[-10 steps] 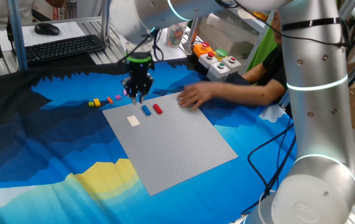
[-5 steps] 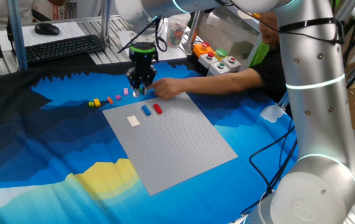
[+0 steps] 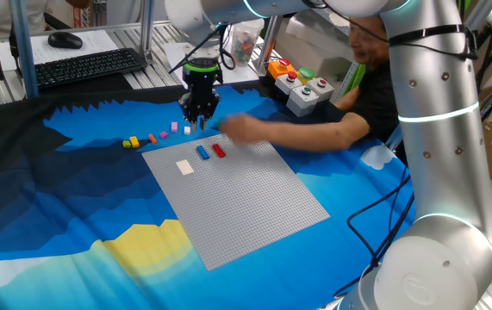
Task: Stack small Lego blocks one on top of the other
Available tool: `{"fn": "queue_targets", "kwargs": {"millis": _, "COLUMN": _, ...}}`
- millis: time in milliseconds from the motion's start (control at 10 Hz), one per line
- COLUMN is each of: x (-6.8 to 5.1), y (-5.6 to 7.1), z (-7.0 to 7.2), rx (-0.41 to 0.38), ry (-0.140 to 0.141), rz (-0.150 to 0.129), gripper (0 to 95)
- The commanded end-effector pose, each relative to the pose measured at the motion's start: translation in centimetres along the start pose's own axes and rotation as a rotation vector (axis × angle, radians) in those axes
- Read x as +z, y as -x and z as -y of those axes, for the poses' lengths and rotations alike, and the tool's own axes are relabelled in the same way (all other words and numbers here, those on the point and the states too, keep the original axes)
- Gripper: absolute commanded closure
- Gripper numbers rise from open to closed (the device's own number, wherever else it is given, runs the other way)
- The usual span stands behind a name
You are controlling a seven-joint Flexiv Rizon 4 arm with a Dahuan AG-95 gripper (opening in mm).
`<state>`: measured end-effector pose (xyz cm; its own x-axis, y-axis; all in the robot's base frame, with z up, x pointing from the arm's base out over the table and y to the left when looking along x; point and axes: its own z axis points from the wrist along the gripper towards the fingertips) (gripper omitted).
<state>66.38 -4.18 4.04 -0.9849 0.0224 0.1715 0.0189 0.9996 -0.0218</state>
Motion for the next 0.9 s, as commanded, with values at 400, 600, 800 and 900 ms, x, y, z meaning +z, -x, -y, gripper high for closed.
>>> {"fn": "queue_targets", "kwargs": {"millis": 400, "x": -0.3, "y": -0.7, "z": 0.0, "rx": 0.048, "ry": 0.001, "rz": -0.001, "gripper": 76.0}}
{"fn": "queue_targets", "kwargs": {"millis": 600, "x": -0.1, "y": -1.3, "z": -0.1, "rx": 0.049, "ry": 0.001, "rz": -0.001, "gripper": 76.0}}
{"fn": "queue_targets", "kwargs": {"millis": 800, "x": 0.1, "y": -2.2, "z": -0.2, "rx": 0.058, "ry": 0.003, "rz": 0.000, "gripper": 76.0}}
{"fn": "queue_targets", "kwargs": {"millis": 900, "x": 0.1, "y": -2.2, "z": -0.2, "rx": 0.059, "ry": 0.002, "rz": 0.000, "gripper": 76.0}}
